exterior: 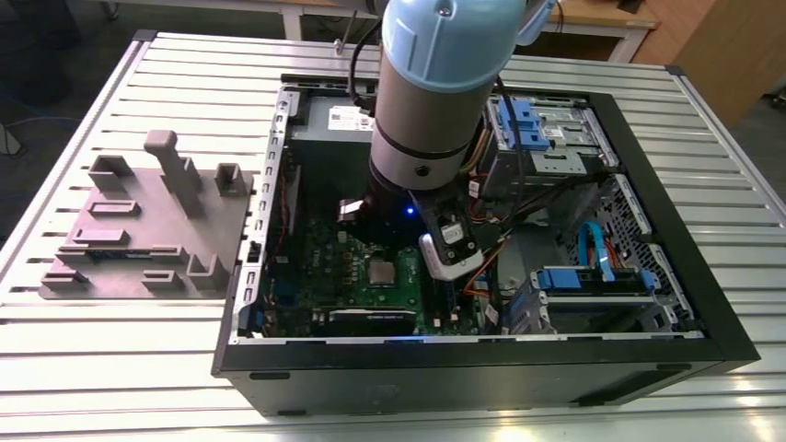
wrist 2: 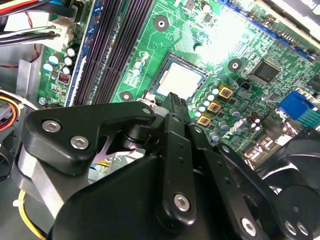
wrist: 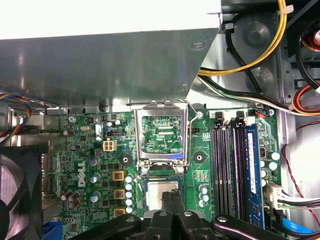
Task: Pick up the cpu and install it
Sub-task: 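Close the cpu cover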
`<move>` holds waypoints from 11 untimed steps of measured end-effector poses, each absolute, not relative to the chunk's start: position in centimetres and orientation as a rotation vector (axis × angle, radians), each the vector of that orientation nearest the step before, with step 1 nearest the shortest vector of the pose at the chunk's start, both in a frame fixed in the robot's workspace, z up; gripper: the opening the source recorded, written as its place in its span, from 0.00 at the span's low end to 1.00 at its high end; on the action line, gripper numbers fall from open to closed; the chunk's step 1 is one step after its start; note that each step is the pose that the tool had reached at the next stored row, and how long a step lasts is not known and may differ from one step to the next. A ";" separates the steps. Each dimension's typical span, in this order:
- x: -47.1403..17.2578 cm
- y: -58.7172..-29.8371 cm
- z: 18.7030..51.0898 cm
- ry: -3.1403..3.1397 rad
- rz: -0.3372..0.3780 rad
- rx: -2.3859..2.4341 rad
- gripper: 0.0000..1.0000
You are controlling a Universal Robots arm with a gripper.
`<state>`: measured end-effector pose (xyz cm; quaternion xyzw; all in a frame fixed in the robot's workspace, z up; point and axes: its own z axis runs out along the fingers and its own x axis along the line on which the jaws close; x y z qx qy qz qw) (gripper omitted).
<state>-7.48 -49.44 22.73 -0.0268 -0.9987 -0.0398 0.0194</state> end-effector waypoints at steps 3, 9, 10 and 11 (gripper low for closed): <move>-7.5 -49.4 22.7 -3.099 -0.124 -0.083 0.11; -7.5 -49.4 22.8 -3.099 -0.123 -0.083 0.11; -7.5 -49.4 22.9 -3.099 -0.123 -0.083 0.11; -7.5 -49.4 22.9 -3.099 -0.123 -0.083 0.11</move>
